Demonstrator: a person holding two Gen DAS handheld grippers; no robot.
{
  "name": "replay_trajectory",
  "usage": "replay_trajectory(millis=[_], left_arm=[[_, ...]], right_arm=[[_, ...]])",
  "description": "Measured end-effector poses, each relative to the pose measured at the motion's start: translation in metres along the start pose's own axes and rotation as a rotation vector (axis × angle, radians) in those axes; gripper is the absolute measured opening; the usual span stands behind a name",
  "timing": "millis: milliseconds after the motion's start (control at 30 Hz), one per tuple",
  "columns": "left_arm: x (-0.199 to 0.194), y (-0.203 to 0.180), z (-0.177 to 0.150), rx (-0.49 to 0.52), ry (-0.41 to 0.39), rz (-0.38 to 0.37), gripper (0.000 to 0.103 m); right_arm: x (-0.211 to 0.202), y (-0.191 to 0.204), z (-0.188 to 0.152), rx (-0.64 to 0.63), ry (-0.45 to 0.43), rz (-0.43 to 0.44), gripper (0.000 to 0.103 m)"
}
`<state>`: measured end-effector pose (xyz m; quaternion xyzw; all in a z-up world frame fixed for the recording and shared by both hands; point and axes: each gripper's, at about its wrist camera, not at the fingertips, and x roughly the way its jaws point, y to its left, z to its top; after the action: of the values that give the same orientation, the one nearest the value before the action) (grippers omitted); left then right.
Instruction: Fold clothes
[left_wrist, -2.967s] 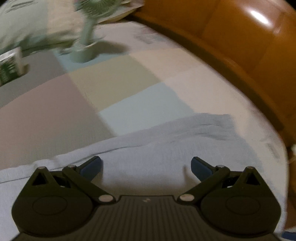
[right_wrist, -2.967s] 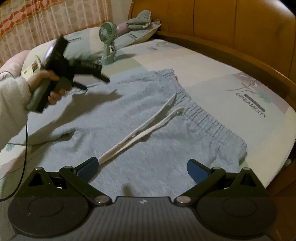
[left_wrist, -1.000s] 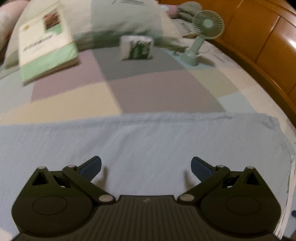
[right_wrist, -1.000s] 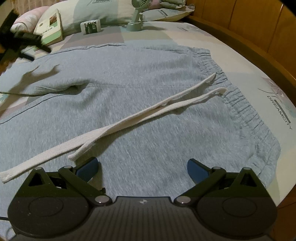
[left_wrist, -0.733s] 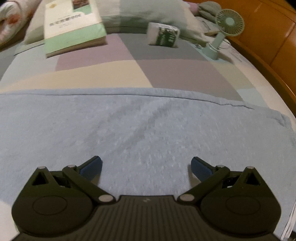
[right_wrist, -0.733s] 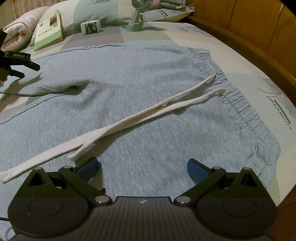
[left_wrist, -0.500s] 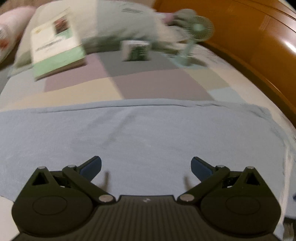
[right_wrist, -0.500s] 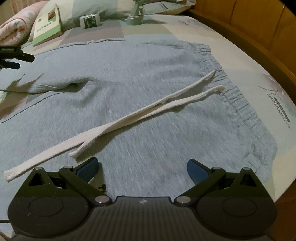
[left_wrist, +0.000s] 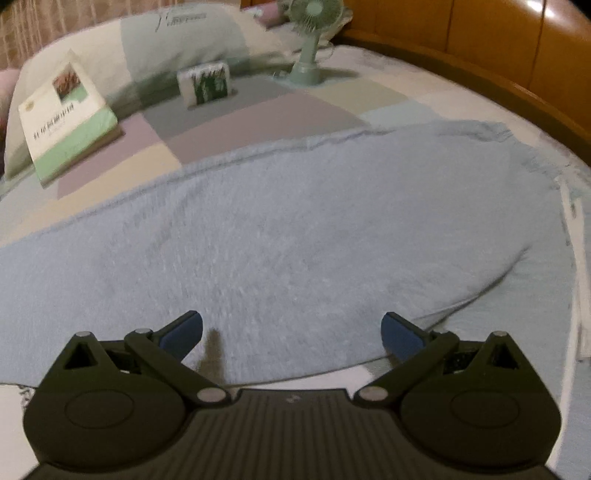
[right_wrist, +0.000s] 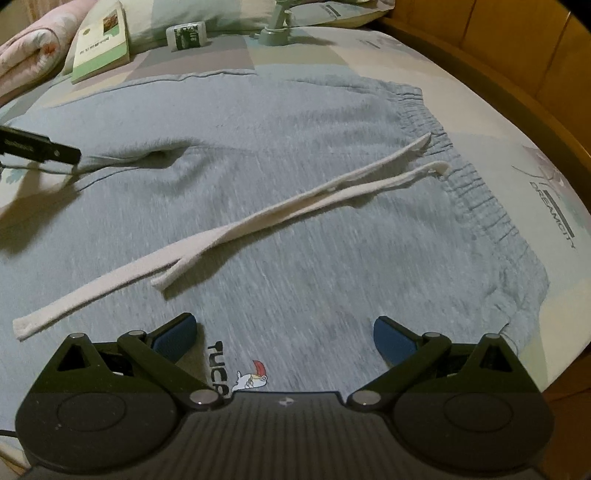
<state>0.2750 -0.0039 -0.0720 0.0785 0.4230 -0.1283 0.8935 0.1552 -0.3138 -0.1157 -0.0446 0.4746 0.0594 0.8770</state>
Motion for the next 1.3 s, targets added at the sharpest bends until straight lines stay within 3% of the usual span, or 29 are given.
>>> replay_trajectory(millis=[200, 400, 633, 1000, 1300], left_arm=[[-0.040, -0.040, 0.000, 0.060, -0.094, -0.116, 0.102], [-0.045, -0.093, -0.023, 0.146, -0.094, -0.258, 0.102], [-0.008, -0.108, -0.046, 0.164, 0.032, -0.238, 0.102], [-0.042, -0.102, -0.036, 0.158, -0.078, -0.258, 0.102], [-0.054, -0.106, -0.043, 0.228, -0.165, -0.230, 0.102]], right_arm=[[0.003, 0.001, -0.002, 0.009, -0.021, -0.002, 0.103], [0.001, 0.002, -0.004, 0.005, -0.042, -0.003, 0.103], [-0.005, -0.001, -0.002, 0.003, -0.019, -0.010, 0.103], [-0.036, -0.020, -0.006, 0.082, -0.036, 0.028, 0.103], [-0.040, -0.054, 0.015, 0.213, -0.024, 0.211, 0.103]])
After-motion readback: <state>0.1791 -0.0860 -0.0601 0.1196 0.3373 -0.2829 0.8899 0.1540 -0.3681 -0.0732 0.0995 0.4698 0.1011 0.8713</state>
